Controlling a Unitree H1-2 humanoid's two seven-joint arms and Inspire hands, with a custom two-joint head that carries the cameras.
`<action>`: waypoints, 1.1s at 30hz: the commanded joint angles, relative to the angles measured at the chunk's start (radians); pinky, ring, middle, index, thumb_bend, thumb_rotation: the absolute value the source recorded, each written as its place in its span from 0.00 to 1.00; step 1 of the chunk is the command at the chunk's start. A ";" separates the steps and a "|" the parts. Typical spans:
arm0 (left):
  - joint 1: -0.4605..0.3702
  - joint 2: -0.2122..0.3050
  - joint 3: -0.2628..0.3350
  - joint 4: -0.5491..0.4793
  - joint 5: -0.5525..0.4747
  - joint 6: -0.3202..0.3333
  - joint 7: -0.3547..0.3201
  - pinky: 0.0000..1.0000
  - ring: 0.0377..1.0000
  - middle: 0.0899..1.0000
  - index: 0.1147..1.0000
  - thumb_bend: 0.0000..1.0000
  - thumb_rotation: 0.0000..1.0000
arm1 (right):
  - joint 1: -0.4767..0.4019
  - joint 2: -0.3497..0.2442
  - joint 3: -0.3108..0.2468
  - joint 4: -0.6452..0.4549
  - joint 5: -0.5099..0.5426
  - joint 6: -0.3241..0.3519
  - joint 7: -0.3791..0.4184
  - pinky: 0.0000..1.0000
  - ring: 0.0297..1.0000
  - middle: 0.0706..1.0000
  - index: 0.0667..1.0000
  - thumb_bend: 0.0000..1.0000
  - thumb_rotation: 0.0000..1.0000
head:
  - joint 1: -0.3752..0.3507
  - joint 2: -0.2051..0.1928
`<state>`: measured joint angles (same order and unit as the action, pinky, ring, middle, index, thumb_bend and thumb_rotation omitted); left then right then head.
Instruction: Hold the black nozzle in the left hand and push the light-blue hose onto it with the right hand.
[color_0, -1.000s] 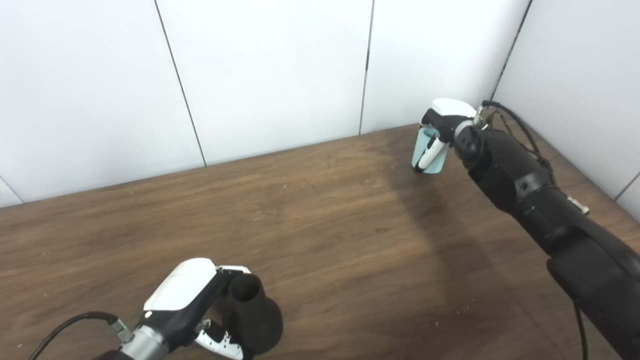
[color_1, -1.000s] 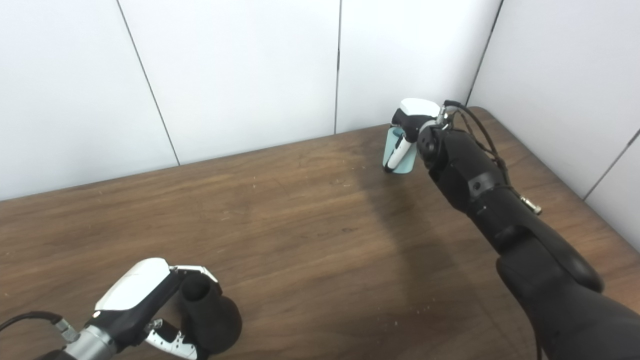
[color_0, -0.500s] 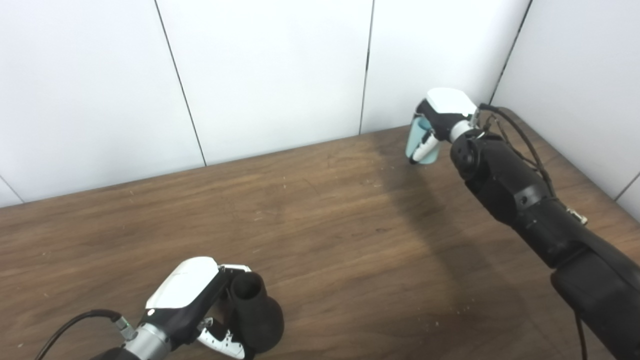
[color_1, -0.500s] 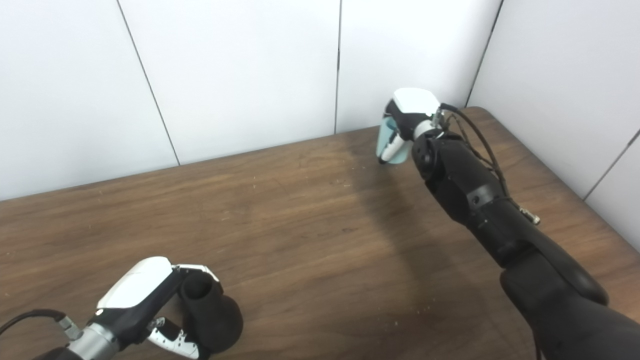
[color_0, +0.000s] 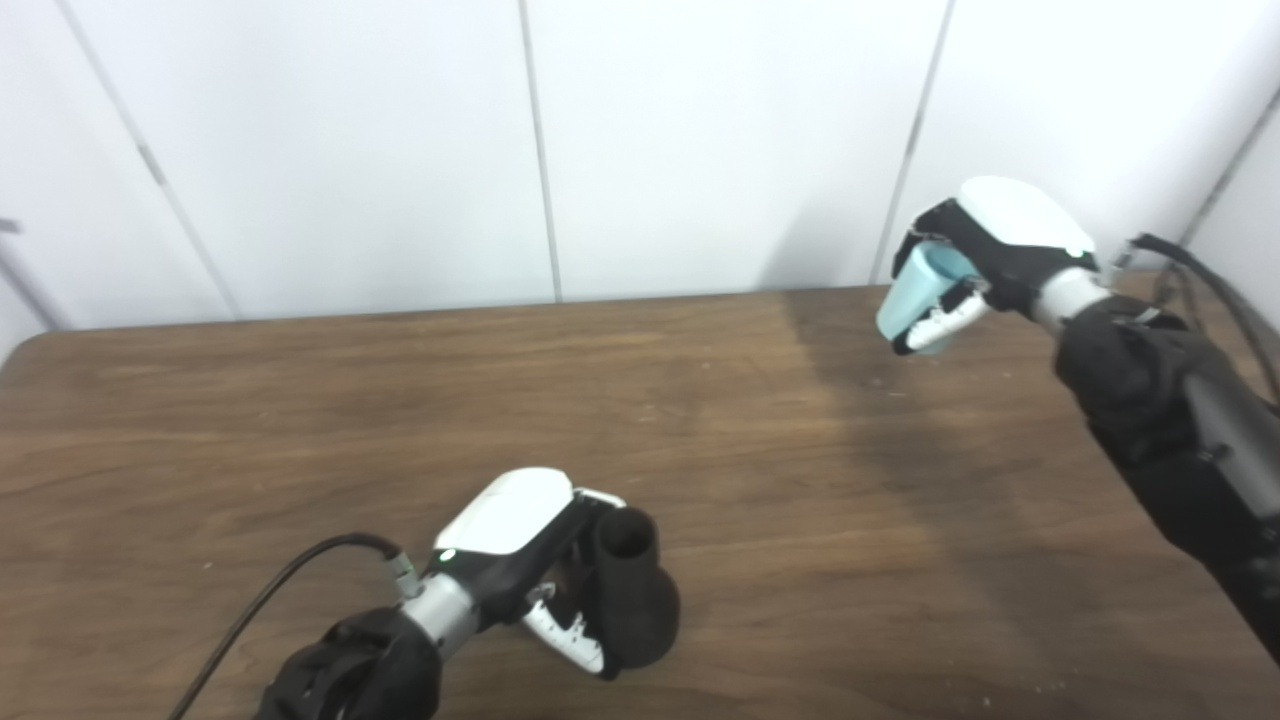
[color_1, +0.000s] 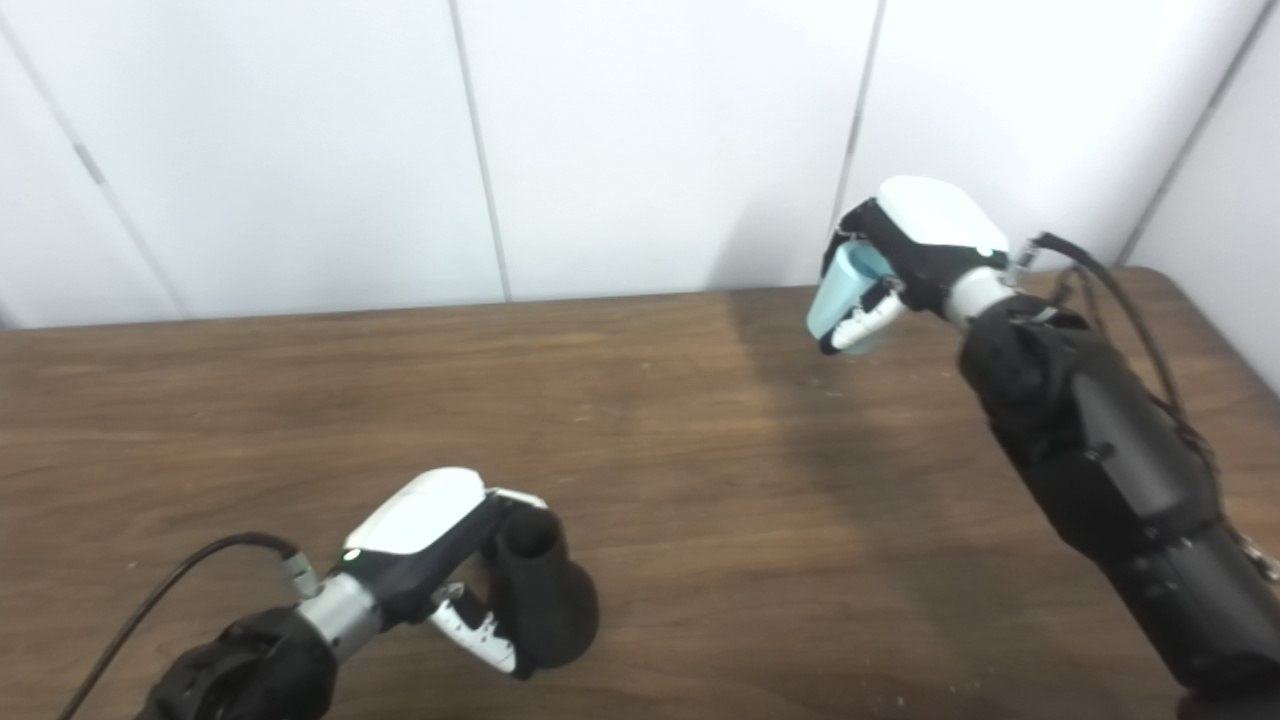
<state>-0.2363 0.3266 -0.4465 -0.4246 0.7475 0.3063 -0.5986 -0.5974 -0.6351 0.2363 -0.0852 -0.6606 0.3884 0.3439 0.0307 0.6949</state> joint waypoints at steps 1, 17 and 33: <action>0.000 -0.019 -0.031 0.008 -0.009 0.018 -0.048 0.62 0.62 0.48 0.40 0.52 0.00 | -0.020 -0.003 -0.023 -0.075 0.020 -0.014 0.015 0.31 0.41 0.46 0.43 0.50 0.00 | 0.032 -0.009; -0.003 -0.036 -0.051 0.023 0.047 0.038 -0.042 0.60 0.62 0.50 0.38 0.51 0.00 | 0.032 0.046 -0.006 -0.362 0.033 0.034 0.206 0.31 0.40 0.46 0.44 0.50 0.00 | 0.089 -0.029; -0.017 -0.031 -0.042 0.031 0.032 0.046 -0.056 0.69 0.64 0.49 0.39 0.51 0.00 | 0.032 0.158 -0.034 -0.651 -0.014 0.080 0.420 0.31 0.40 0.45 0.45 0.50 0.00 | 0.071 0.018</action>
<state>-0.2542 0.2873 -0.4746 -0.4107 0.7893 0.3423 -0.6081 -0.5233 -0.4750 0.2255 -0.6969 -0.6642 0.4654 0.7635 0.1013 0.7117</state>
